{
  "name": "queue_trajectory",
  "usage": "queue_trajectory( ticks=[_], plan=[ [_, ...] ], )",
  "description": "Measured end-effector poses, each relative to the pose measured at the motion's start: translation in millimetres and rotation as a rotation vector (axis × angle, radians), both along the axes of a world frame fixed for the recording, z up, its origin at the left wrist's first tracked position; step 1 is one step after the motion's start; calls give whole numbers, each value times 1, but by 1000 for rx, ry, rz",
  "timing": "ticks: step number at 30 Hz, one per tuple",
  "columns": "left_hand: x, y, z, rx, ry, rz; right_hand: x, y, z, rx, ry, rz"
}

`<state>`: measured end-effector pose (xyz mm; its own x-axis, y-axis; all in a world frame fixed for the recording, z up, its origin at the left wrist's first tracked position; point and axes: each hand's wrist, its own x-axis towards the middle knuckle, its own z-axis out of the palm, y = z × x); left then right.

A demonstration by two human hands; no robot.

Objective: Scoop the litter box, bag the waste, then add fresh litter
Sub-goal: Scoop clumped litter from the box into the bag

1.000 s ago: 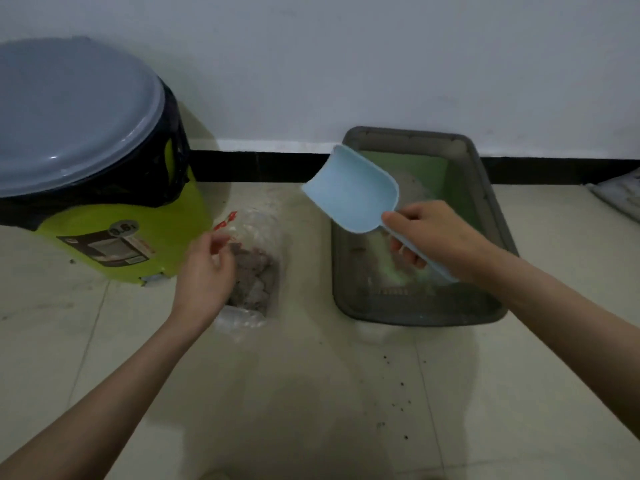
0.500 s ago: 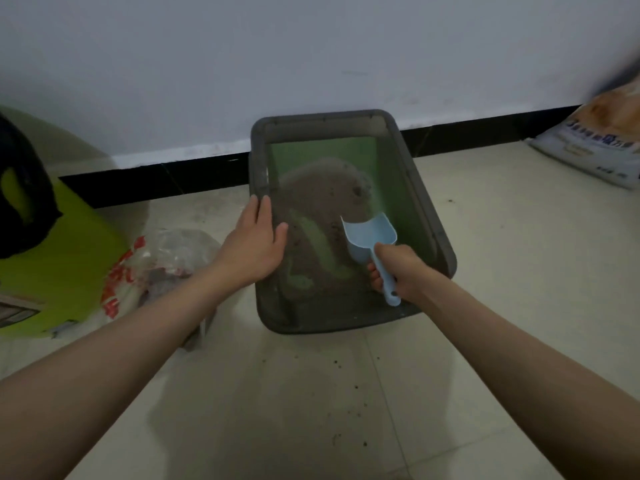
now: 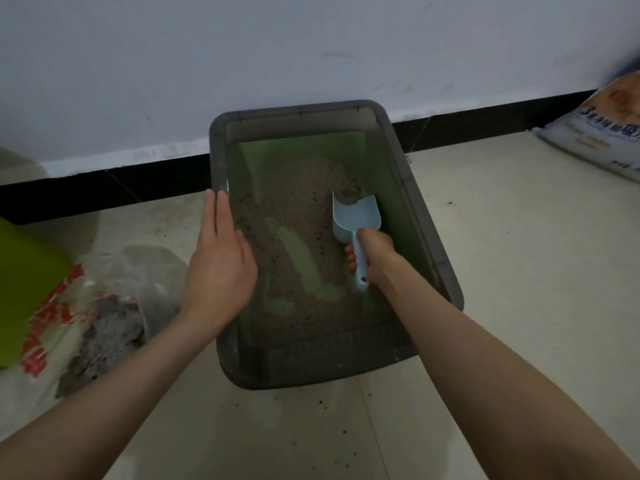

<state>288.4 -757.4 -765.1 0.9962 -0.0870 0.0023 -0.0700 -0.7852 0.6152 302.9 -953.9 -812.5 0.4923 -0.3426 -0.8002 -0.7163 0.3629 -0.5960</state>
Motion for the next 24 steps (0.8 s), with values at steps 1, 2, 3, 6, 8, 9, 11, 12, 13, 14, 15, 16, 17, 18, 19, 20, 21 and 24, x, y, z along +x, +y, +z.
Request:
queue_trajectory(
  ticks=[1, 2, 3, 6, 8, 9, 11, 12, 13, 14, 15, 16, 17, 18, 19, 20, 21, 24],
  plan=[
    [0, 0, -1, -5, -6, -4, 4, -2, -1, 39, -7, 5],
    [-1, 1, -1, -7, -10, -8, 7, -4, -2, 78, -13, 9],
    [-1, 1, -2, -9, -11, -12, 10, -6, -1, 118, -20, 9],
    [-1, 2, -2, -26, -15, -23, 22, -10, -2, 217, -44, -41],
    [-1, 2, -2, -35, -16, -23, 29, -9, -4, 279, -79, -125],
    [-1, 2, -2, -38, -16, -21, 31, -7, -5, 299, -102, -165],
    [-1, 2, -2, -37, -16, -17, 34, 0, -13, 272, -133, -194],
    [-1, 2, -2, -32, -20, -17, 34, 4, -18, 209, -132, -185],
    [-1, 2, -2, -26, -24, -17, 33, 7, -22, 121, -122, -162],
    [-2, 2, -3, -19, -29, -15, 32, 9, -27, 27, -110, -138],
    [-2, 2, -3, -13, -34, -14, 30, 10, -30, -55, -101, -126],
    [-2, 1, -3, -11, -38, -13, 30, 11, -32, -119, -103, -125],
    [-2, 1, -4, -10, -41, -12, 30, 11, -34, -169, -115, -127],
    [-2, 1, -4, -9, -43, -9, 30, 11, -35, -210, -131, -126],
    [-2, 1, -4, -8, -44, -5, 30, 12, -36, -245, -143, -119],
    [-2, 1, -3, -7, -45, -1, 29, 12, -36, -272, -154, -111],
    [-2, 1, -3, -7, -46, 1, 28, 13, -35, -291, -166, -104],
    [-2, 1, -2, -13, -45, 1, 22, 13, -30, -302, -215, -112]
  ],
)
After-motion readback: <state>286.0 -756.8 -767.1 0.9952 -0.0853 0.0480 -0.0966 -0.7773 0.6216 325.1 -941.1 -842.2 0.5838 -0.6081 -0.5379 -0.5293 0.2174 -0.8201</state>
